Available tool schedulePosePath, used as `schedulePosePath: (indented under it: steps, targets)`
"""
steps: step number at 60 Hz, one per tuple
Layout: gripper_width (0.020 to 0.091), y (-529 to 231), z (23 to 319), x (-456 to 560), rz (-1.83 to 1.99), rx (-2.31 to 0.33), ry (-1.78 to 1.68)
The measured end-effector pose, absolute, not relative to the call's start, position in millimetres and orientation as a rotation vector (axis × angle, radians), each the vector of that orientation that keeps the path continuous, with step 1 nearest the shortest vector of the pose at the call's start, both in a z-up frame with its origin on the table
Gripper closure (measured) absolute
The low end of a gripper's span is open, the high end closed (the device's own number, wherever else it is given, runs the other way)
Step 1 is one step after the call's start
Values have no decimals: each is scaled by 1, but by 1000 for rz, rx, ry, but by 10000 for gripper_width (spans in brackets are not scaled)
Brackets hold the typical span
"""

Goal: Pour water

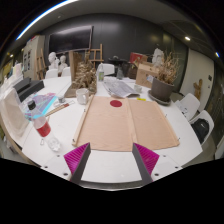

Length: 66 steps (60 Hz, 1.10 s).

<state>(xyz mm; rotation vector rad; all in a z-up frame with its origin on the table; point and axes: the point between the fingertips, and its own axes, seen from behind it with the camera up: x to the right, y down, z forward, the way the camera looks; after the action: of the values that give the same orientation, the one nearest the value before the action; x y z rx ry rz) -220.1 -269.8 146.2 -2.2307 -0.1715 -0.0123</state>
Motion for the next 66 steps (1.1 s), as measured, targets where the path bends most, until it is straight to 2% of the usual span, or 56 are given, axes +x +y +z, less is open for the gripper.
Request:
schedulePosePath:
  steps: [18, 35, 37, 39, 43, 46, 57, 62, 63, 66]
  targets:
    - [243, -302, 107, -396, 173, -2164, -339]
    - [261, -240, 72, -482, 190, -2038, -290]
    - [298, -233, 70, -488, 196, -2026, -281]
    - [373, -224, 65, -492, 197, -2020, -274]
    - [588, -212, 62, -495, 193, -2005, -259]
    - [621, -207, 63, -498, 196, -1991, -256]
    - [811, -202, 64, -501, 206, -1991, -245]
    - [815, -200, 68, -504, 215, -2003, -242]
    - [844, -198, 70, -505, 215, -2003, -242]
    - [847, -193, 82, -507, 212, -1992, -232]
